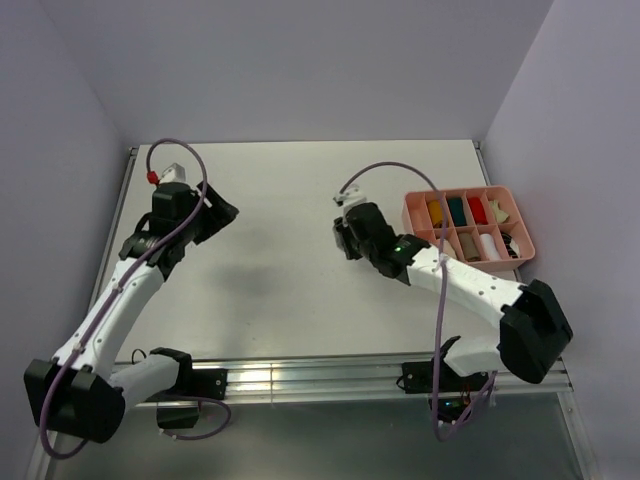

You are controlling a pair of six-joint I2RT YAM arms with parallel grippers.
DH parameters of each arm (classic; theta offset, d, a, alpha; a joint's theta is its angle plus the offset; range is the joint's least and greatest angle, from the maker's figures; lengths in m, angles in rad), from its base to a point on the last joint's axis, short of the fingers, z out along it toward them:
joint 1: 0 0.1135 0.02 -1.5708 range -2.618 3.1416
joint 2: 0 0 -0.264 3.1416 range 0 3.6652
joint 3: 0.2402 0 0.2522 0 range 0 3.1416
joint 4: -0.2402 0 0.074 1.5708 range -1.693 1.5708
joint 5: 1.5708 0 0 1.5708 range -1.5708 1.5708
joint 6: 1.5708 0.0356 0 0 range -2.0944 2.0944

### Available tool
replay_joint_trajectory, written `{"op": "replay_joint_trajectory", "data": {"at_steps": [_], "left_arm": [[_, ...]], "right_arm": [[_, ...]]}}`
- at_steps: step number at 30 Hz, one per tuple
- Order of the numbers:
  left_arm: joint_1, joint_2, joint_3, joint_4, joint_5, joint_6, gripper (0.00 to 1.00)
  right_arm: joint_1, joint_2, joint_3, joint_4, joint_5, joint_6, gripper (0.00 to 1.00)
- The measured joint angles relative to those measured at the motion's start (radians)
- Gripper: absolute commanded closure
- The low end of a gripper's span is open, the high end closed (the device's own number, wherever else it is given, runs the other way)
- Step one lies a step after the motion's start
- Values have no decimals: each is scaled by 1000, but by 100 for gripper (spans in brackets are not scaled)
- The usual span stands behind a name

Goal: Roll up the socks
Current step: Place the sock in the storage box.

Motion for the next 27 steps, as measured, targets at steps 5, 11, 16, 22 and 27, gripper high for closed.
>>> {"op": "replay_joint_trajectory", "data": {"at_steps": [5, 11, 16, 22, 27], "left_arm": [[3, -152, -24, -7, -47, 67, 27], [1, -261, -48, -42, -136, 137, 27], [-37, -284, -72, -78, -204, 179, 27], [-84, -299, -119, -98, -259, 211, 27], [-106, -317, -154, -98, -267, 216, 27]], "right_arm": [[-139, -102, 0, -101, 207, -10, 100], [-364, -167, 0, -195, 369, -10, 100], [-457, -183, -24, -203, 385, -30, 100], [-462, -181, -122, -195, 340, -55, 100], [-472, -148, -153, -188, 254, -64, 100]]}}
